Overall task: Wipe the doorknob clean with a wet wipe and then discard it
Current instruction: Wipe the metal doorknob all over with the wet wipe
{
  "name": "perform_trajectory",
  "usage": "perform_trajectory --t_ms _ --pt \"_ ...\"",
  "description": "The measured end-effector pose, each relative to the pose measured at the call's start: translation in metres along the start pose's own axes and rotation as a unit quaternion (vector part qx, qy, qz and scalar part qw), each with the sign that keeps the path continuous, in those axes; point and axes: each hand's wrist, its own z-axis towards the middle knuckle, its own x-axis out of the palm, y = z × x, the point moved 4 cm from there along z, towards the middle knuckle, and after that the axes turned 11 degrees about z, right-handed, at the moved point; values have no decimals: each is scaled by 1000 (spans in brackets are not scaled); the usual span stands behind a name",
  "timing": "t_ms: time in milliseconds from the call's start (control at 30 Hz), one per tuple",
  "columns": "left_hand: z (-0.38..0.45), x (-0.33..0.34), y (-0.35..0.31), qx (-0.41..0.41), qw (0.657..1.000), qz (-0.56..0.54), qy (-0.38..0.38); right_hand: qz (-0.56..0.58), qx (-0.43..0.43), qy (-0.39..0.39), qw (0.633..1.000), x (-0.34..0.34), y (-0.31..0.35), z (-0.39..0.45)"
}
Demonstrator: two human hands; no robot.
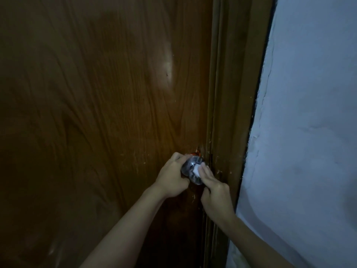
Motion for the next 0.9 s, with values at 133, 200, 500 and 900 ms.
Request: perform_trajectory --t_ms 133,200,500,900 --pt "0 0 -1 -2 1000 3 6 40 75 -7 996 -2 -3 -4" --pt "0 0 0 3 1000 6 10 0 21 -22 1000 3 3 -12" --pt "1 0 1 7 1000 5 6 -18 32 -16 999 2 1 6" --pt "3 -1 1 4 999 33 19 36 90 -19 995 10 -1 19"
